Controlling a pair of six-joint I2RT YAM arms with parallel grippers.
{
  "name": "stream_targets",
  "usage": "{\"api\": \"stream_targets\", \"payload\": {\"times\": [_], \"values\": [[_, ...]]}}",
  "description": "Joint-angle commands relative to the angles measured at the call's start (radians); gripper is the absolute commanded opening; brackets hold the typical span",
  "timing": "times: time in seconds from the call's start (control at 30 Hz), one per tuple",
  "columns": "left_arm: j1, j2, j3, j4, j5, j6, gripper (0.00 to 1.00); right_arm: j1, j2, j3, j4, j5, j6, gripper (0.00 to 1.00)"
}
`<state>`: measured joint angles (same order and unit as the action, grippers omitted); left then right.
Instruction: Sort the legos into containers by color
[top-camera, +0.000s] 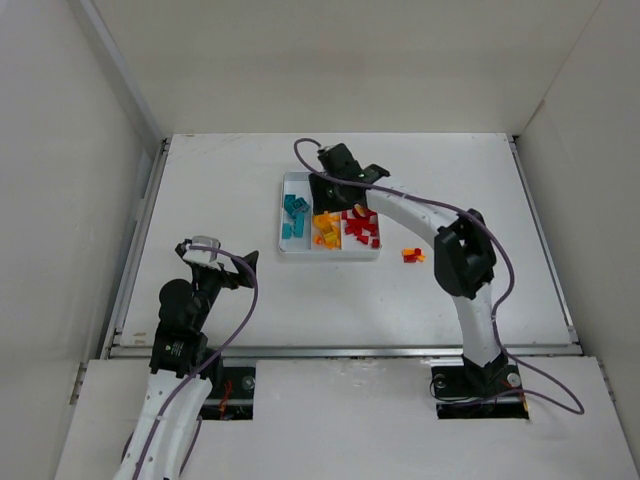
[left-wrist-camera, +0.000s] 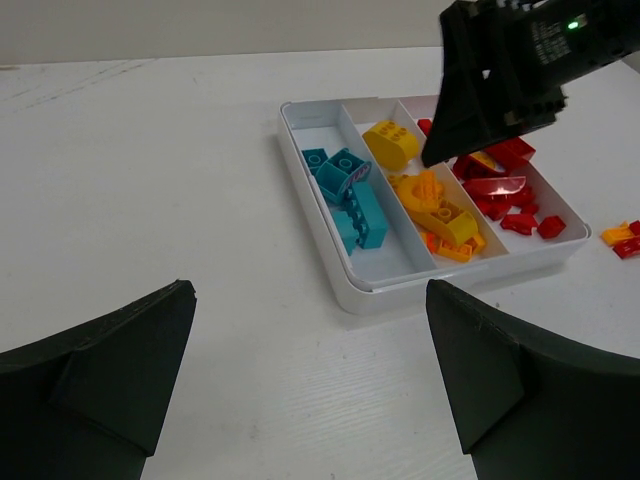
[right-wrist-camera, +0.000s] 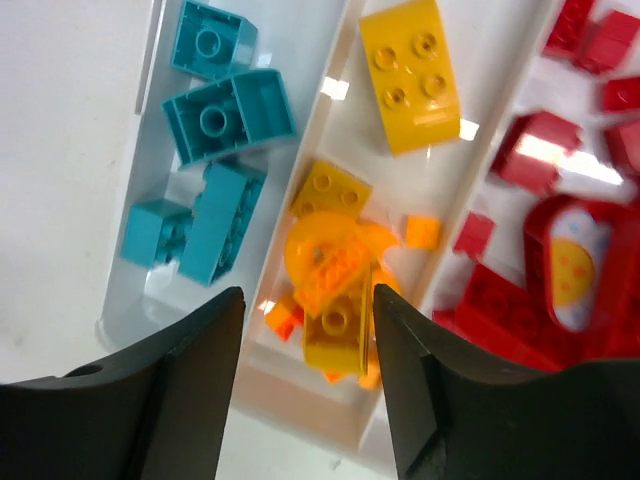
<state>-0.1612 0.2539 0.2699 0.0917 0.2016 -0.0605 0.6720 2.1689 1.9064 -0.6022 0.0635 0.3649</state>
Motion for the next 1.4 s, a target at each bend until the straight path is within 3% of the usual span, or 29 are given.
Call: {"api": "stream_targets", "payload": {"times": [0.0, 0.17, 0.4, 0.73, 1.03, 1.37], "values": [[0.005, -0.01, 0.0, 0.045, 0.005, 0.002, 0.99, -0.026, -0.23, -0.084, -0.002, 0.044, 0.032, 0.61], [0.005, -0.01, 0.0, 0.045, 0.005, 0.002, 0.99, -0.242, -0.509, -0.531, 0.061, -0.06, 0.105, 0.63], [0.005, -0.019, 0.0, 0.045, 0.005, 0.002, 0.99, -0.373, -0.596, -0.796, 0.059, -0.048, 0.114, 0.65], [0.005, -0.028, 0.0, 0.045, -0.004, 0.002, 0.99, -0.404, -0.538, -0.84, 0.08, 0.024, 0.149, 0.6], [0.005, -0.028, 0.0, 0.045, -0.004, 0.002, 0.99, -0.428, -0.534, -0.817, 0.111, 0.045, 0.151, 0.46], [0.005, -0.028, 0.0, 0.045, -0.004, 0.002, 0.99, -0.472, -0.503, -0.843, 0.151, 0.003, 0.151, 0.43]]}}
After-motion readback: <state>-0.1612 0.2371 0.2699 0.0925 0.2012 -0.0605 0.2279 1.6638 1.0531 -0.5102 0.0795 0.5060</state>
